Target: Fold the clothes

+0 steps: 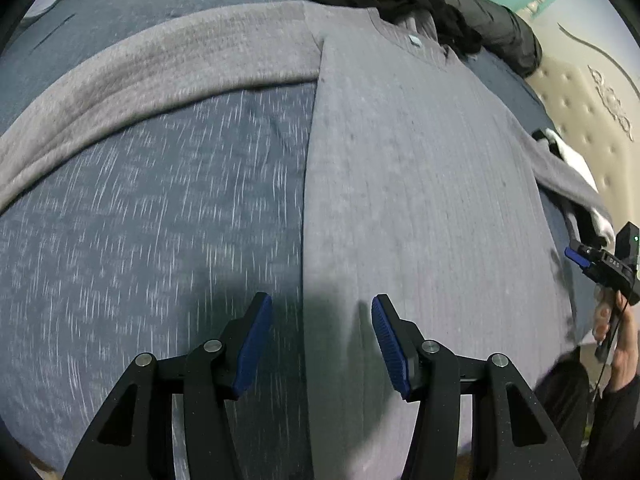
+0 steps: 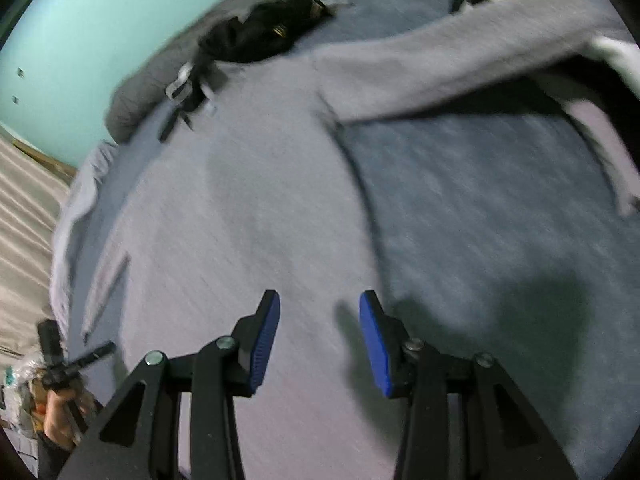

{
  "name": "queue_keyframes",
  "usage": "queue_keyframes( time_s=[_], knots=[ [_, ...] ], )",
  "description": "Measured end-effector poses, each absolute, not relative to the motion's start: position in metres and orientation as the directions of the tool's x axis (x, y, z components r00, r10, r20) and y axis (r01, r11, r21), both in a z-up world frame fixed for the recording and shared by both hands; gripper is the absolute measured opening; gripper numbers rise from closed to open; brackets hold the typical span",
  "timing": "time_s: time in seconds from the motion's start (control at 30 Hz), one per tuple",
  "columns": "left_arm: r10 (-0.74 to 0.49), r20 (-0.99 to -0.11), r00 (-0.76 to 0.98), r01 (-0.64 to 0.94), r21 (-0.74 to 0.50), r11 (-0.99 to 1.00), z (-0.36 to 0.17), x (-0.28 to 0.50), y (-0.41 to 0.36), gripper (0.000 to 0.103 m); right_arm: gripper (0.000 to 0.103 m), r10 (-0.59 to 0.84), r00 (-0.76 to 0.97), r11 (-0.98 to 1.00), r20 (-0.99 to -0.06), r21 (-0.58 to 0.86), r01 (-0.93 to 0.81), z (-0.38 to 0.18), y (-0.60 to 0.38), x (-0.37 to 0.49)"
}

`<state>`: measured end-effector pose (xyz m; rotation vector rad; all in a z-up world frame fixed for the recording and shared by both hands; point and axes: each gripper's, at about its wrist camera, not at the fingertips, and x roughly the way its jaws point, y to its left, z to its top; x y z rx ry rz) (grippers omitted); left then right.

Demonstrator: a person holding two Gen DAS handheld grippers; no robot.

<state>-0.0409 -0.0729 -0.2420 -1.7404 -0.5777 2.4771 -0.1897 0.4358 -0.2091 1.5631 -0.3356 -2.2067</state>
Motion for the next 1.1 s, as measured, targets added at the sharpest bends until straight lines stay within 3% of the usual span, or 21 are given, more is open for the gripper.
queue_keyframes(
  time_s=[0.23,0.63,0.7,0.73,0.77,0.8,0.83,0.87,0.9,1.1],
  knots=[
    [0.287,-0.901,-0.326,0.149,-0.349,-0.925,-0.241,-0.006,-0.070,0.057,0.042,-0.404,-0.202,-0.908,-0.892,0.365,0.205,-0.214,0.464,-0.145],
    [0.325,-0.906,-0.271,0.134,-0.370,-0.919,-0.249,0.027,-0.065,0.057,0.041,-0.461,-0.118,-0.878,-0.880,0.432,0.209,-0.235,0.475,-0.099],
    [0.331,-0.906,-0.265,0.127,-0.373,-0.919,-0.251,0.030,-0.063,0.056,0.035,-0.471,-0.111,-0.871,-0.875,0.443,0.211,-0.237,0.476,-0.095],
    [0.339,-0.902,-0.267,0.121,-0.381,-0.917,-0.251,0.031,-0.062,0.056,0.027,-0.476,-0.103,-0.867,-0.873,0.446,0.223,-0.237,0.476,-0.094],
    [0.353,-0.896,-0.269,0.116,-0.394,-0.912,-0.253,0.033,-0.061,0.053,0.019,-0.480,-0.102,-0.864,-0.871,0.449,0.230,-0.237,0.476,-0.091],
    [0.366,-0.892,-0.267,0.111,-0.406,-0.907,-0.254,0.034,-0.061,0.037,0.015,-0.479,-0.105,-0.862,-0.871,0.445,0.241,-0.236,0.475,-0.087],
    [0.372,-0.890,-0.262,0.109,-0.411,-0.905,-0.256,0.034,-0.061,0.030,0.008,-0.475,-0.109,-0.862,-0.873,0.438,0.254,-0.235,0.474,-0.085],
    [0.367,-0.892,-0.262,0.105,-0.405,-0.908,-0.256,0.037,-0.061,0.015,0.006,-0.472,-0.114,-0.862,-0.874,0.431,0.267,-0.234,0.473,-0.084],
    [0.357,-0.896,-0.264,0.100,-0.394,-0.914,-0.256,0.040,-0.061,0.008,0.005,-0.470,-0.117,-0.862,-0.875,0.426,0.275,-0.232,0.473,-0.083],
    [0.358,-0.886,-0.296,0.057,-0.390,-0.919,-0.239,0.054,-0.063,0.003,0.003,-0.452,-0.141,-0.864,-0.881,0.392,0.316,-0.218,0.477,-0.077]
  ],
)
